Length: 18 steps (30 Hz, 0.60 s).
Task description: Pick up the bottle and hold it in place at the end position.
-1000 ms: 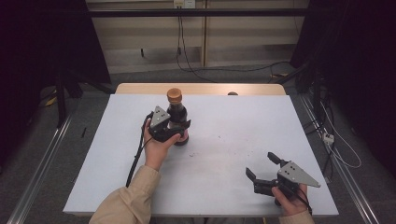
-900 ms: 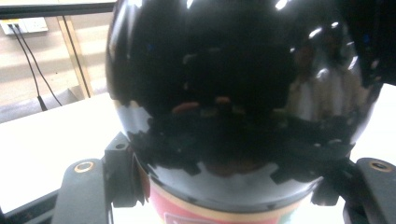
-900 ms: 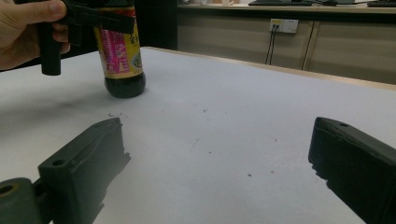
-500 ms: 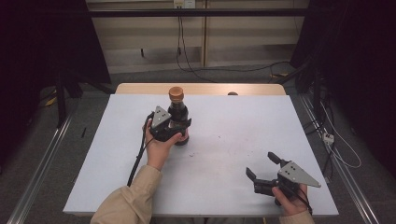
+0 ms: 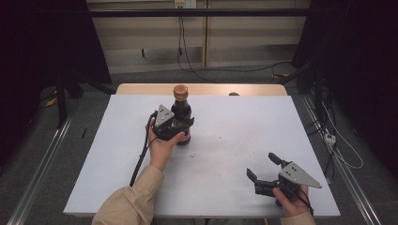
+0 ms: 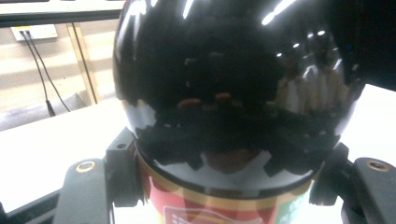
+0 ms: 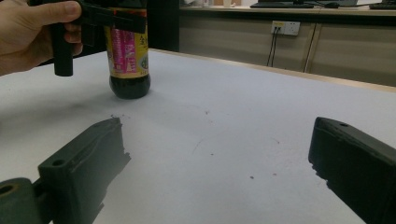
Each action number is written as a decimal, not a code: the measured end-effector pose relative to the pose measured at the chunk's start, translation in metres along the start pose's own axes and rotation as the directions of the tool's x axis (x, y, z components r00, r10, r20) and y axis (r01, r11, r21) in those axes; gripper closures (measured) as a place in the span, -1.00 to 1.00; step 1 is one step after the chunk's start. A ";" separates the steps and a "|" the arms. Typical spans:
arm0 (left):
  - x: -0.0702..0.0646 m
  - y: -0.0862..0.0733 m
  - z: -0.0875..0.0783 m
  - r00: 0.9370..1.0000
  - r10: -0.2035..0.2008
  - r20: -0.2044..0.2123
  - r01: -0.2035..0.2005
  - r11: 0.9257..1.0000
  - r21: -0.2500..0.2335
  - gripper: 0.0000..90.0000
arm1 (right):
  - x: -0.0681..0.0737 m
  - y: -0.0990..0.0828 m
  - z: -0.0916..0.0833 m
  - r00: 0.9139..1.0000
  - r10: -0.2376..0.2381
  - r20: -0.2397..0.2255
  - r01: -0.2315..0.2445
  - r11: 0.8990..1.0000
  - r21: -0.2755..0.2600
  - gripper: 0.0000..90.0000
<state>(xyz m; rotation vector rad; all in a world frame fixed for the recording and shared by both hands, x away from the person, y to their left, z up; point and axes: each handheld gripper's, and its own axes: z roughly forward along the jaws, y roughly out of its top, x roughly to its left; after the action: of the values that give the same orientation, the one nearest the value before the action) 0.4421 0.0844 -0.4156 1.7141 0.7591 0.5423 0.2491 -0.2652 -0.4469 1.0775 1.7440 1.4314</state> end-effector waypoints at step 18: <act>-0.022 0.010 0.016 0.997 0.009 0.082 -0.008 1.000 -0.017 -0.32 | -0.002 -0.001 -0.002 1.000 0.005 0.003 -0.005 1.000 -0.003 -0.94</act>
<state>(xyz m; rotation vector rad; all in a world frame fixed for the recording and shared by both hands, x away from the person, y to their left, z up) 0.4399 0.0566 -0.4100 1.7146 0.6876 0.4798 0.2483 -0.2676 -0.4470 1.0824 1.7373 1.4346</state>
